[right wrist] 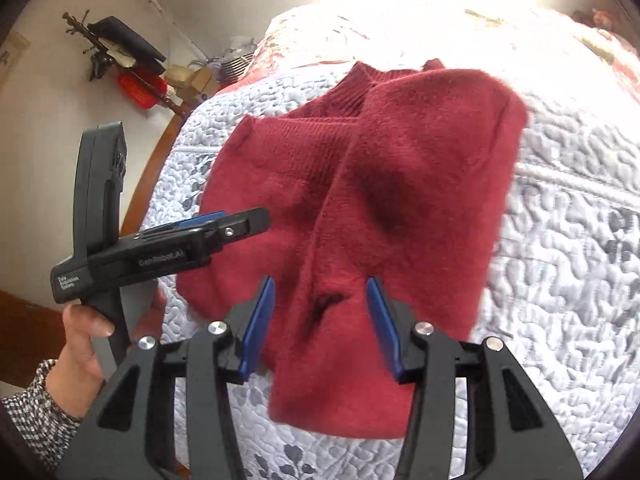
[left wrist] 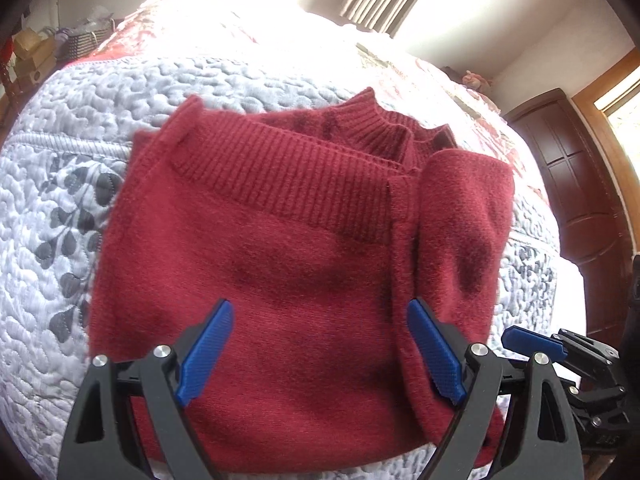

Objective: Fold small clothes

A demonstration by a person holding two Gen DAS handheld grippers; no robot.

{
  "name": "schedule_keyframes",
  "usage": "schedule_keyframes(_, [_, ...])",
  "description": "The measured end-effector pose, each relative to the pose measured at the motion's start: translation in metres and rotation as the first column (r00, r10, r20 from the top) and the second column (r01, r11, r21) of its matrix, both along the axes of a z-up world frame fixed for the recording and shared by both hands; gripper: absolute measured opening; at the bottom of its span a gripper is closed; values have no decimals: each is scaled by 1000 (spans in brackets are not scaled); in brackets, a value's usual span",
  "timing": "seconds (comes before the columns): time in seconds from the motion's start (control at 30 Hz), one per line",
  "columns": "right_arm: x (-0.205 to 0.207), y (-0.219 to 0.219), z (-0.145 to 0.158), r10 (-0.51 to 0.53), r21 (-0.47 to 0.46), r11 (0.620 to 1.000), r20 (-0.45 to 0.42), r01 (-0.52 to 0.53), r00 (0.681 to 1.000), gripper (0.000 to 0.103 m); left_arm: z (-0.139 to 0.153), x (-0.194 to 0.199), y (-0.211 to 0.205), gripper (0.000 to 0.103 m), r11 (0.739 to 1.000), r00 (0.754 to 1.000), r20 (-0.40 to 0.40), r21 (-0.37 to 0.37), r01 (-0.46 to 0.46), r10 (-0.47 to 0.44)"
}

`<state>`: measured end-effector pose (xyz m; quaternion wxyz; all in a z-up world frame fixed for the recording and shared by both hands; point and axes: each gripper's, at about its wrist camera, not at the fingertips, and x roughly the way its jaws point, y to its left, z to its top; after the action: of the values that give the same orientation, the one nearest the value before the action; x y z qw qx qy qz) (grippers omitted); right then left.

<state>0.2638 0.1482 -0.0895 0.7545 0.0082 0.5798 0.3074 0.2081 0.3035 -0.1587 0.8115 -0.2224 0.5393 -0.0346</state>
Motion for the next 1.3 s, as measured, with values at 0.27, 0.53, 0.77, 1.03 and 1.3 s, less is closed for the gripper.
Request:
schedule_keyframes(0.27, [0,-63,-22,-127,-113,985,16,128,992,45,-13,19,-50,89,997,997,-34,-47,67,-68])
schedule_keyframes(0.53, [-12,-104,-48,-185,-85,980,-53,181,981,45,-25,32,-86,86,993,993,-57,-63,99,-102])
schedule_keyframes(0.77, [-21,-132,-46,-209,-66,977,-62,205,976,46,-27,42,-104,44,991,992,-40,-76,112,-116])
schedule_keyframes(1.03, [-31,-157,-48,-232,-64,972,-83,227,969,46,-9,35,-89,15,988,997,38,-138,71,-66])
schedule_keyframes(1.3, [-41,-145,-48,-206,-61,978,-90,201,974,46,25,22,-65,15,989,992,113,-132,74,-59])
